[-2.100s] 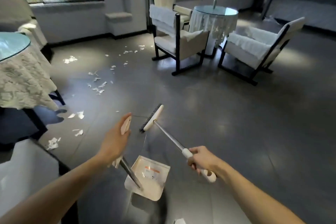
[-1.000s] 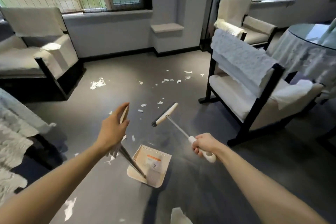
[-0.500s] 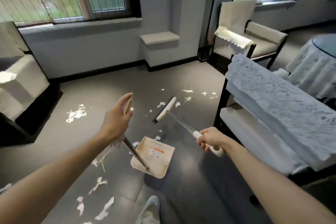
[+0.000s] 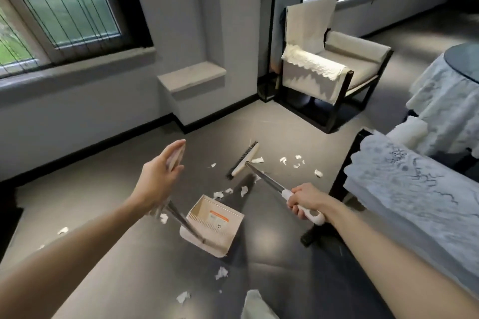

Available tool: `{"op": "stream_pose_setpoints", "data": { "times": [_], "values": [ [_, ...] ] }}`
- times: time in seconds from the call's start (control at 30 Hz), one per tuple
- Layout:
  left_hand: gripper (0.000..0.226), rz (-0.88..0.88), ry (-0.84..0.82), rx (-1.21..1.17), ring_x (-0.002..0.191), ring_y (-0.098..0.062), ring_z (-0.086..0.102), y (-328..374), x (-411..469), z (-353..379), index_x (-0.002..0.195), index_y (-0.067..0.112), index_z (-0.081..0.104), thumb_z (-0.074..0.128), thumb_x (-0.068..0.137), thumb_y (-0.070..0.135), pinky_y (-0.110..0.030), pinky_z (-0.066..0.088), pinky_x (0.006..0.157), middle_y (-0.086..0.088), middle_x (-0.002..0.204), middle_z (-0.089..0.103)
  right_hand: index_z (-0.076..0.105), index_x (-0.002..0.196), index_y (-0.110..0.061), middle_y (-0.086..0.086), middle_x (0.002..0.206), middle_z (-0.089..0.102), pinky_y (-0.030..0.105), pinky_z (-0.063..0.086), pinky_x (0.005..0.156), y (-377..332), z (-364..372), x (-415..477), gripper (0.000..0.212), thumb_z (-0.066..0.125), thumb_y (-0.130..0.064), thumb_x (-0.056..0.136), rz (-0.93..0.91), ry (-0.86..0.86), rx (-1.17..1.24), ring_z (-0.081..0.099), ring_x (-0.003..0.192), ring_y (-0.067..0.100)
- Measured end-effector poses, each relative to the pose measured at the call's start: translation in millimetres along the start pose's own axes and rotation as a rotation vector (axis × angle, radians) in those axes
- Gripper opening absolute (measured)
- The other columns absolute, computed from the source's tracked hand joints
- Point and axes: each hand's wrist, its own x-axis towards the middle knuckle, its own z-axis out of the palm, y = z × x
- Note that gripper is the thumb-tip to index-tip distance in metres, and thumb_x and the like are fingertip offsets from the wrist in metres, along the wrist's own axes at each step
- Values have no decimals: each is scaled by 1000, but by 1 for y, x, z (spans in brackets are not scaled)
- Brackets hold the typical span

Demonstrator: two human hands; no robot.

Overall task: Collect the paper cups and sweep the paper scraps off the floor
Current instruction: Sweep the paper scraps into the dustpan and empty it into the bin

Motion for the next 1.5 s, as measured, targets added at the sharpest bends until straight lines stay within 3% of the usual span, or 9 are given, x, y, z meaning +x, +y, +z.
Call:
{"op": "stream_pose_setpoints", "data": {
  "times": [0.2,0.33,0.43,0.57,0.63,0.77,0.97,1.33,1.5],
  "values": [
    [53,67,-38,-17,95,-16,54,-11,136,5,136,41,42,58,92,15,-29,44,80,0,117,53,46,77,-6,8,65,43,11,28,33,-85,-4,78,23,41,13,89,34,116,87,39,41,9],
    [52,109,-108,-39,65,-9,54,-22,226,19,135,41,42,57,92,14,-23,47,59,-2,112,55,54,96,-1,9,69,43,12,29,34,-128,-4,127,20,43,13,87,43,210,166,41,41,11],
    [52,185,-198,-34,62,-5,52,-30,295,31,136,39,42,55,93,14,-18,44,56,-6,114,58,55,100,-2,9,70,43,13,29,35,-149,6,170,24,45,14,85,50,290,242,40,45,13],
    [52,315,-357,-4,93,-23,62,-39,378,38,138,37,39,54,95,14,-36,52,83,-5,131,54,51,81,-3,10,62,44,14,30,34,-171,30,220,19,43,14,83,88,400,306,40,41,13],
    [52,376,-415,6,109,-18,56,-42,411,41,139,36,38,53,95,13,-36,46,93,-1,138,49,56,90,1,9,59,45,14,32,34,-179,40,233,19,42,13,83,108,435,322,40,38,13],
    [53,476,-519,8,110,-7,47,-38,479,56,139,36,38,53,95,12,-32,39,97,1,140,48,55,114,16,10,59,47,14,34,35,-188,43,245,31,45,12,85,159,515,342,42,35,11],
    [55,513,-600,2,104,-8,51,-24,564,111,139,38,40,55,93,12,-31,43,92,3,138,50,63,101,14,18,71,57,28,40,50,-192,4,270,25,48,0,88,279,602,260,50,59,23],
    [57,556,-669,53,101,-18,54,41,680,221,141,37,37,55,93,12,-37,43,93,-7,134,52,49,102,-9,10,82,50,16,31,38,-202,-117,341,15,40,-3,91,467,761,112,46,60,19],
    [56,536,-661,19,117,-31,53,44,717,251,139,40,38,55,93,12,-46,42,98,-1,140,48,50,122,-2,14,110,58,26,43,69,-183,-136,388,30,47,-7,92,533,803,26,57,90,26]
  ]
}}
